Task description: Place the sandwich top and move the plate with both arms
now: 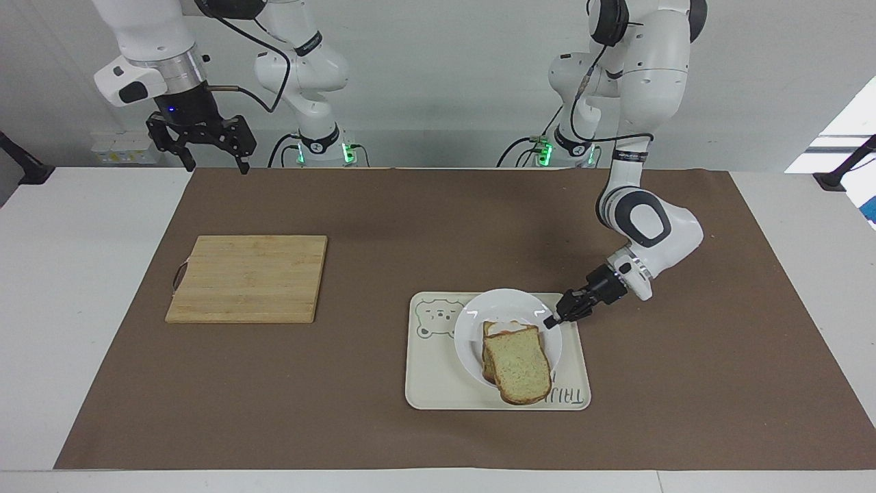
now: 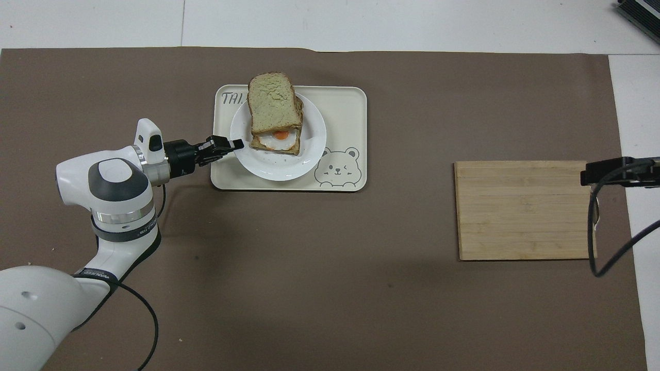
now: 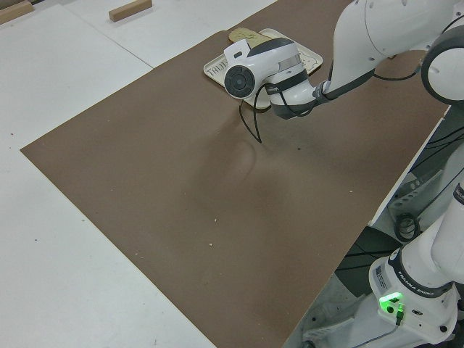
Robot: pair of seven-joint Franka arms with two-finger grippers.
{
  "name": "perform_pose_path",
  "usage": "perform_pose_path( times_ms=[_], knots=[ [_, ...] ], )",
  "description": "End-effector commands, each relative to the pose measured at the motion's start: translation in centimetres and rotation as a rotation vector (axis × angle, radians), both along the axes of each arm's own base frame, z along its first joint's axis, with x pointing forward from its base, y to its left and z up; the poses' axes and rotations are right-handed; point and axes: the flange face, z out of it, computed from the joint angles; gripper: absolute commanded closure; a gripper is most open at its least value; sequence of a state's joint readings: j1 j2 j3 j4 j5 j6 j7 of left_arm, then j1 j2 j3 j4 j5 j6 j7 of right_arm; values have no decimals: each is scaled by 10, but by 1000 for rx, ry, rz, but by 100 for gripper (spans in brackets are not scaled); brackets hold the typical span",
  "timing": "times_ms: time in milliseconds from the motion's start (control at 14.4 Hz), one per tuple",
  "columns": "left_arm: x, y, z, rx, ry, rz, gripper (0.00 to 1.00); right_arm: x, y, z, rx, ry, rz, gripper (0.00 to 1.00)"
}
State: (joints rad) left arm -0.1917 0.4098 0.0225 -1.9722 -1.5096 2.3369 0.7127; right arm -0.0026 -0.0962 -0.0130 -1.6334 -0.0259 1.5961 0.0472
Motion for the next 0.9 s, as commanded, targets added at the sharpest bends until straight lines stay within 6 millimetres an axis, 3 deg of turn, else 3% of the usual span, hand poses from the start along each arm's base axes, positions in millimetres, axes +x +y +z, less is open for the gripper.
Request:
perform_pose_path(
  times_ms=[0, 69, 139, 208, 417, 556, 764, 833],
  knots=[
    [6, -4, 6, 9, 11, 24, 100, -4, -2, 0, -4, 9, 20, 0],
    [4, -7, 5, 10, 23, 25, 94, -4, -2, 0, -4, 9, 21, 0],
    [3, -6, 4, 7, 29, 21, 76, -4, -2, 0, -4, 9, 20, 0],
    [4, -4, 5, 4, 27, 18, 66, -4, -2, 0, -4, 9, 21, 0],
    [7, 4, 10, 56, 14, -20, 44, -4, -2, 0, -4, 9, 21, 0],
    [9, 12, 24, 134, -22, -75, 15, -4, -2, 0, -4, 9, 21, 0],
    [11, 21, 60, 220, -31, -111, 1, -4, -2, 0, -4, 9, 20, 0],
    [11, 22, 72, 280, -47, -147, 0, -4, -2, 0, -4, 9, 21, 0]
  ],
)
